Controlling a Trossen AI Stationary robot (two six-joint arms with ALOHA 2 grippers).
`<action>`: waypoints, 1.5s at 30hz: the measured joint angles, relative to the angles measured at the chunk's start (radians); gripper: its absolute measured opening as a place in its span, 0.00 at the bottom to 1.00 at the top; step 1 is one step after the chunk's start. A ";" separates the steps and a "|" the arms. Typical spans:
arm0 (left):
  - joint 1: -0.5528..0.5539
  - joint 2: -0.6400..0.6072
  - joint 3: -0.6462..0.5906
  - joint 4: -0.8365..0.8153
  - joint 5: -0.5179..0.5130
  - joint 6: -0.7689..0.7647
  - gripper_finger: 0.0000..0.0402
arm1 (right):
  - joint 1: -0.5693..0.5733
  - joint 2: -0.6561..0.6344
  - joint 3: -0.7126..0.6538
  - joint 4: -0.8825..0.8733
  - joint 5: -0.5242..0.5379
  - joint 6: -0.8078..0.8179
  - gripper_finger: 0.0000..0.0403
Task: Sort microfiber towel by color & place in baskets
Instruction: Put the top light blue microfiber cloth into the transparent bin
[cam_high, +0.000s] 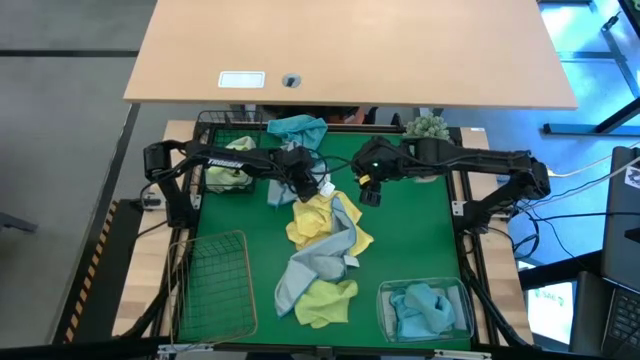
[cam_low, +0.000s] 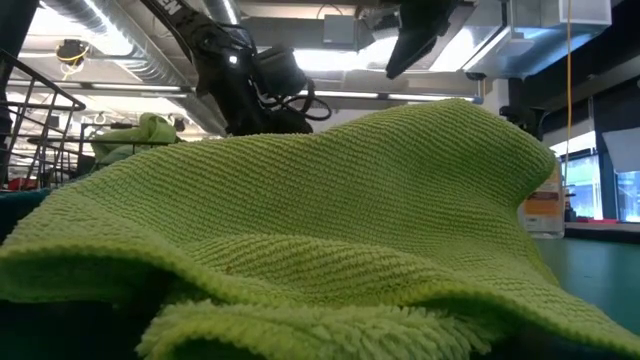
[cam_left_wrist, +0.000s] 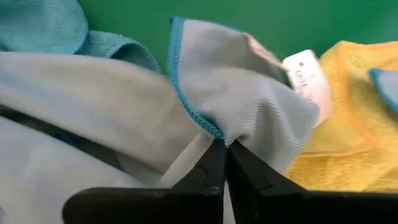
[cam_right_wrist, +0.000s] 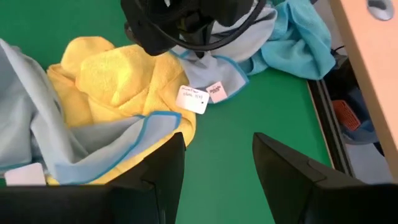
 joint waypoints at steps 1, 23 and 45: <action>-0.003 -0.007 0.000 -0.001 0.001 0.001 0.00 | 0.000 -0.007 0.000 -0.005 0.000 -0.003 0.47; -0.063 -0.457 0.000 0.056 -0.001 0.026 0.00 | -0.001 -0.106 -0.271 0.317 0.105 -0.022 0.47; -0.064 -0.593 0.000 0.212 0.089 0.024 0.00 | 0.000 -0.104 -0.271 0.655 0.103 -0.077 0.47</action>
